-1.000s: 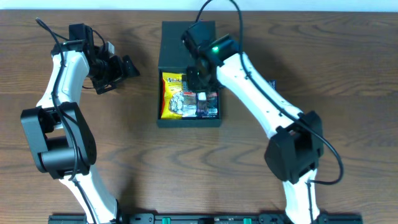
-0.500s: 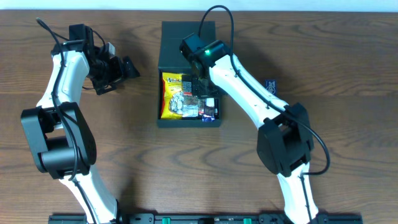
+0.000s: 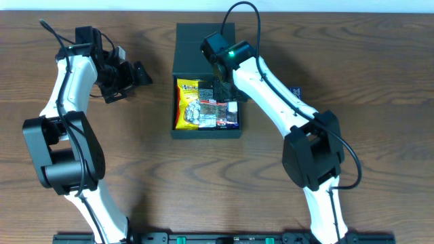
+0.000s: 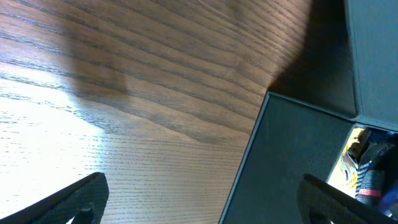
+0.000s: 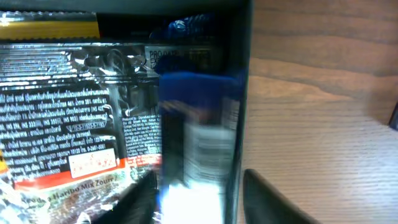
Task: Pack container
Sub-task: 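Lower the blue bar into the box's right side and release, then move the right gripper to the blue Eclipse mints tin and grasp it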
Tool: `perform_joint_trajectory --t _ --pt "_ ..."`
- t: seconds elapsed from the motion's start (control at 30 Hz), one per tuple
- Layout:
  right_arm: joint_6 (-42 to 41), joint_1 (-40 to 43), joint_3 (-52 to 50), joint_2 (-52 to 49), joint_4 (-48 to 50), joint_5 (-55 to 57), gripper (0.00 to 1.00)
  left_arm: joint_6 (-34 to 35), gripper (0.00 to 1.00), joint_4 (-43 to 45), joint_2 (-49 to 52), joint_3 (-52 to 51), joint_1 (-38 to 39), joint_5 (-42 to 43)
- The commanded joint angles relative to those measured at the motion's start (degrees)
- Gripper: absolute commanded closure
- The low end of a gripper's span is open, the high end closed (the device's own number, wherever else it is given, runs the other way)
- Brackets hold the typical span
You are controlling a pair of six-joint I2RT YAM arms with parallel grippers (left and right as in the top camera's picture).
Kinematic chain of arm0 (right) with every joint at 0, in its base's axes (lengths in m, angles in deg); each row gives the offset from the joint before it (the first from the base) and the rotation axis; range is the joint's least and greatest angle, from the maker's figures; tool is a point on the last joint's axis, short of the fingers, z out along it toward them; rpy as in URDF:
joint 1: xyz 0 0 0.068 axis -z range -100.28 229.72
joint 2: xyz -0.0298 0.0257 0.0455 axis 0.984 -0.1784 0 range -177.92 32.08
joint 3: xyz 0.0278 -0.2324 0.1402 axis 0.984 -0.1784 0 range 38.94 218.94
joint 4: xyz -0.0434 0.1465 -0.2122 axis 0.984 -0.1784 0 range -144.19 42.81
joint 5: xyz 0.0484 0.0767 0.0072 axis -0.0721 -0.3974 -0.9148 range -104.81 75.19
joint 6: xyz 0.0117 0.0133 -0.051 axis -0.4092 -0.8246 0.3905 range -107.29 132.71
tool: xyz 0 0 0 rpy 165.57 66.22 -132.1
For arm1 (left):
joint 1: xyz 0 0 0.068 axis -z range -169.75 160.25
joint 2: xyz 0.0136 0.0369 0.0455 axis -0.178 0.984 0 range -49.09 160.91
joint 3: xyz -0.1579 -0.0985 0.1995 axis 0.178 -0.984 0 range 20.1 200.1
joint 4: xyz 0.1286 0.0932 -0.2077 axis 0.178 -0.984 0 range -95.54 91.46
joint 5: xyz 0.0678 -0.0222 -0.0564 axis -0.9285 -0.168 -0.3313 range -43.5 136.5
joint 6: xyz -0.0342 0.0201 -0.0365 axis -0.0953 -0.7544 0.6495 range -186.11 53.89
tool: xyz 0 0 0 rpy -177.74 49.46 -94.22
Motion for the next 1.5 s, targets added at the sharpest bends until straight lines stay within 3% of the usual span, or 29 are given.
perform_joint_trajectory --t 0.0,0.13,0.27,0.47,0.7,0.83,1.17,1.47 --pt "1.9 0.3 -0.1 -1.3 -0.1 1.2 0.42 -0.9 0.02 -0.3 -0.6 1.4 0.2 -0.8" --pt "2.3 0.4 0.6 0.4 -0.7 1.5 0.28 -0.9 0.02 -0.3 -0.6 1.4 0.2 -1.3" --pt "2.4 1.2 2.9 4.2 -0.8 4.4 0.27 -0.9 0.02 -0.3 -0.6 1.4 0.2 -1.3" --pt "4.4 8.0 3.1 8.4 -0.5 11.5 0.15 -0.9 0.02 -0.3 -0.6 1.4 0.2 -1.3" --pt "8.4 22.2 -2.3 6.1 -1.3 6.9 0.16 -0.9 0.02 -0.3 -0.6 1.4 0.2 -1.3" --pt "13.4 26.1 -9.2 6.1 3.5 1.8 0.17 -0.9 0.02 -0.2 -0.6 1.4 0.2 -1.3" --pt "18.2 26.8 -21.2 6.1 13.8 -2.3 0.15 -0.6 0.02 -0.2 -0.6 1.4 0.2 -1.2" --pt "24.6 26.8 -26.3 5.9 19.4 -4.6 0.23 -0.6 0.02 -0.2 -0.6 1.4 0.2 -1.2"
